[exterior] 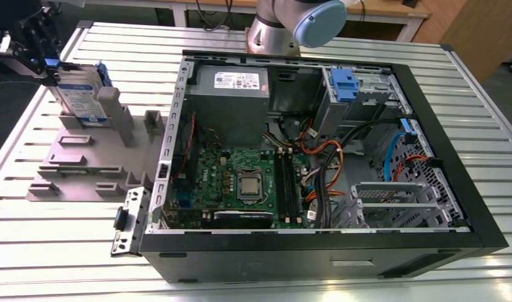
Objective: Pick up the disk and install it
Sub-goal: 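Pick up the disk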
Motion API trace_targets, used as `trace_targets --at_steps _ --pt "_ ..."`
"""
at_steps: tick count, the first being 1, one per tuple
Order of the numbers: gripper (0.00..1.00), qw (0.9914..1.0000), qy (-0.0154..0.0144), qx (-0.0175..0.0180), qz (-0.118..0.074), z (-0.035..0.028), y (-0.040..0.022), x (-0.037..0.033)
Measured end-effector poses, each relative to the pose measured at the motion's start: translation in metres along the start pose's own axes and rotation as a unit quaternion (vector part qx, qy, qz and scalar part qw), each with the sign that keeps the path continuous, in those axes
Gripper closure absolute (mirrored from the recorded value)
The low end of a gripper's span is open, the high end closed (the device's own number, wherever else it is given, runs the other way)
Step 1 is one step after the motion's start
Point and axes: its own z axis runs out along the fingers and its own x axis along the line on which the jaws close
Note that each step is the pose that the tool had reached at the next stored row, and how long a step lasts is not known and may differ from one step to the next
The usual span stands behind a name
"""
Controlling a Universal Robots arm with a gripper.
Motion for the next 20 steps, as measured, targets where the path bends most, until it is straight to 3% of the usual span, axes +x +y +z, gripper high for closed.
trace_targets --at_steps 11,13,20 --pt "0.56 1.00000 0.0000 0.0000 0.000 0.0026 -0.0001 0.0000" --pt "0.64 1.00000 0.0000 0.0000 0.000 0.0027 -0.0001 0.0000" --pt "0.64 1.00000 0.0000 0.0000 0.000 0.0029 -0.0001 0.0000"
